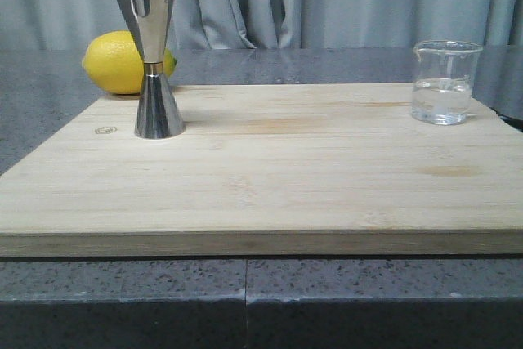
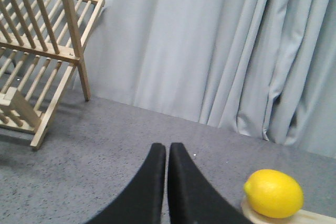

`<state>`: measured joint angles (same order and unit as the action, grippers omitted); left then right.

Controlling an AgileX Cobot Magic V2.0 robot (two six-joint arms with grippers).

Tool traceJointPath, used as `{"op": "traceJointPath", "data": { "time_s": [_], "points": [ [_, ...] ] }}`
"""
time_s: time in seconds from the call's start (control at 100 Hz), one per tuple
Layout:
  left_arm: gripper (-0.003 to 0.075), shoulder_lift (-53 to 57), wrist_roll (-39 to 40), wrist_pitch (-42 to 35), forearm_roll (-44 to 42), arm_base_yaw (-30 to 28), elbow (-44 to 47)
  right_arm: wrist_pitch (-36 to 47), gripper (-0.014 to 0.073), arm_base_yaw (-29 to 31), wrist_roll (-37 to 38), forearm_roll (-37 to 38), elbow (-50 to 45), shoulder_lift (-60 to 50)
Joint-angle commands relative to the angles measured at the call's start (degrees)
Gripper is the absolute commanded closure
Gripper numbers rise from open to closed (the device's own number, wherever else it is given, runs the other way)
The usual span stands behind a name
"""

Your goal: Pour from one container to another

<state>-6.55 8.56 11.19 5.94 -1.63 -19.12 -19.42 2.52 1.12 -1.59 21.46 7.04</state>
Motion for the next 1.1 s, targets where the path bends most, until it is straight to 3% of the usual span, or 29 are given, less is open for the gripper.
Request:
{"op": "traceJointPath", "data": {
  "time_s": [0.0,0.17,0.27,0.34,0.51,0.58,0.86,1.09],
  "points": [
    [0.0738,-6.5,-0.2,0.3,1.4,1.9,-7.4,1.3,0.064,0.4,0.0,0.0,6.7,6.6],
    [0.0721,-17.5,-2.9,5.0,1.7,8.9,-17.5,-1.7,0.0634,0.4,0.0,0.0,17.4,17.2],
    [0.0634,-23.6,-6.6,3.1,1.7,14.3,-21.6,-1.5,0.058,0.4,0.0,0.0,21.3,22.0],
    [0.052,-26.9,-9.4,1.3,1.7,17.7,-23.8,-1.5,0.0468,0.4,0.0,0.0,23.1,24.9],
    [0.0174,-33.4,-9.6,-2.5,1.1,23.3,-25.8,-1.2,0.0048,0.4,0.0,0.0,24.0,29.7],
    [0.01,-35.7,-9.6,-2.9,0.7,24.0,-25.8,-1.8,-0.0073,0.4,0.0,0.0,24.0,31.1],
    [0.0092,-44.8,-13.8,0.6,-1.7,24.1,-25.5,-1.8,-0.0062,0.4,-0.1,0.0,24.0,34.0],
    [0.0092,-48.4,-18.1,-5.5,-0.9,24.1,-20.5,-1.6,-0.0062,0.4,-0.1,0.2,23.6,34.2]
  ]
}}
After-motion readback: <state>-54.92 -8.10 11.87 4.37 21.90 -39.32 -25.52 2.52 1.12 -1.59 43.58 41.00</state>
